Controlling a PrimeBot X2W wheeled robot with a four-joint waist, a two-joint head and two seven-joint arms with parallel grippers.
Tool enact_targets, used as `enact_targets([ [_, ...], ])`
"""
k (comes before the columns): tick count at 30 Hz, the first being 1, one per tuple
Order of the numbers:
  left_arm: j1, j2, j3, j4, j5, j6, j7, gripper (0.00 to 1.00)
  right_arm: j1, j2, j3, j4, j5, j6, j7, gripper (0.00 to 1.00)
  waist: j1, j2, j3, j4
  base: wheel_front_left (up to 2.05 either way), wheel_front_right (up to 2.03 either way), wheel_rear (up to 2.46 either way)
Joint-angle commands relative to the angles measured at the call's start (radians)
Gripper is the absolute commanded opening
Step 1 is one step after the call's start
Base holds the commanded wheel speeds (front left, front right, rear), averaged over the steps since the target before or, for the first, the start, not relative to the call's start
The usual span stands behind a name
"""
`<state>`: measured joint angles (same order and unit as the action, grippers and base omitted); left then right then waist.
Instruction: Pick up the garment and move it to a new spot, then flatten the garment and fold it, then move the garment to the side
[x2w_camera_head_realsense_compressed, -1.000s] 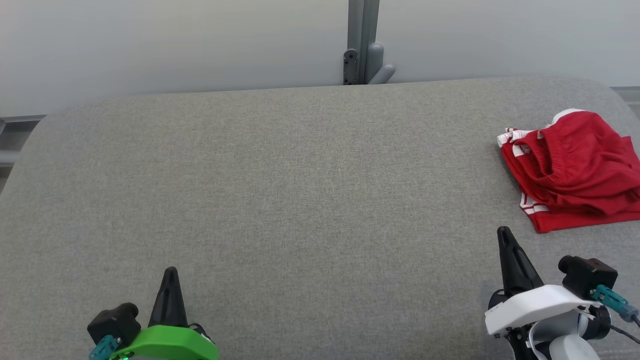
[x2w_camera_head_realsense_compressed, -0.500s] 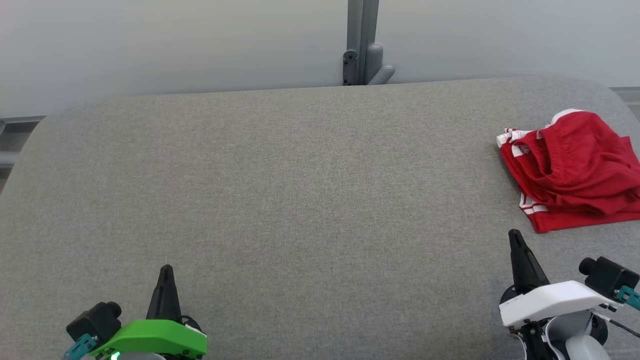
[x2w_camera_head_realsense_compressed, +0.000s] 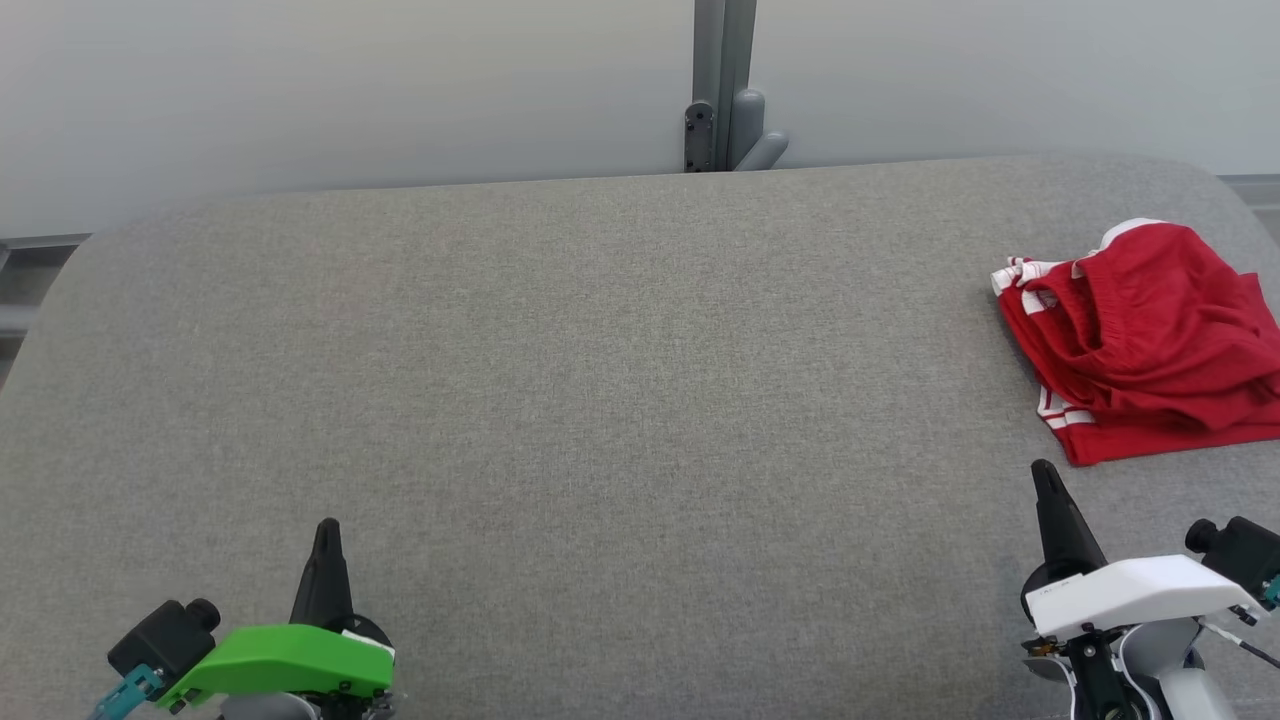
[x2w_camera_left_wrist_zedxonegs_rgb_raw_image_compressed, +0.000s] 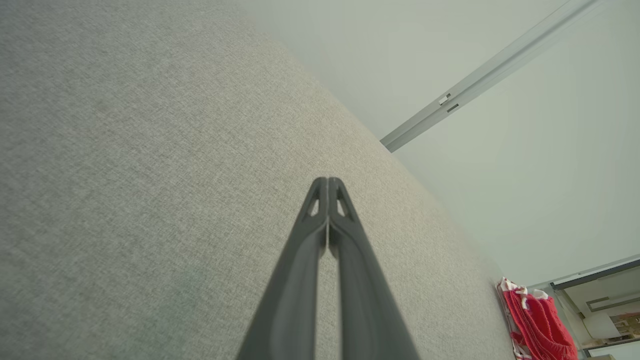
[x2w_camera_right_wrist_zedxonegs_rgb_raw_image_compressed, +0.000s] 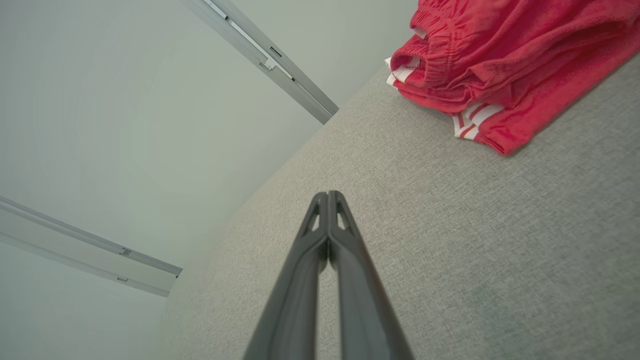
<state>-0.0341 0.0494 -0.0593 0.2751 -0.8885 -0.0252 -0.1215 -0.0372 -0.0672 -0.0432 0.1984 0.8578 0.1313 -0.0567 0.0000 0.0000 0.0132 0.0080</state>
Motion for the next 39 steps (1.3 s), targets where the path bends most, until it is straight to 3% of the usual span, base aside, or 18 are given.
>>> enact_targets([
  [1, -0.032, 0.002, 0.008, -0.014, -0.029, -0.006, 0.006, 0.0, -0.027, -0.007, -0.006, -0.009, 0.029, 0.0, 0.007, 0.0, 0.0, 0.0, 0.0, 0.0, 0.0, 0.0, 0.0],
  [39, -0.066, 0.002, 0.05, -0.022, -0.416, -0.063, 0.095, 0.0, -0.042, -0.014, -0.067, 0.014, 0.445, 0.0, 0.115, 0.0, 0.0, 0.0, -0.005, -0.004, 0.0, 0.0, 0.0],
])
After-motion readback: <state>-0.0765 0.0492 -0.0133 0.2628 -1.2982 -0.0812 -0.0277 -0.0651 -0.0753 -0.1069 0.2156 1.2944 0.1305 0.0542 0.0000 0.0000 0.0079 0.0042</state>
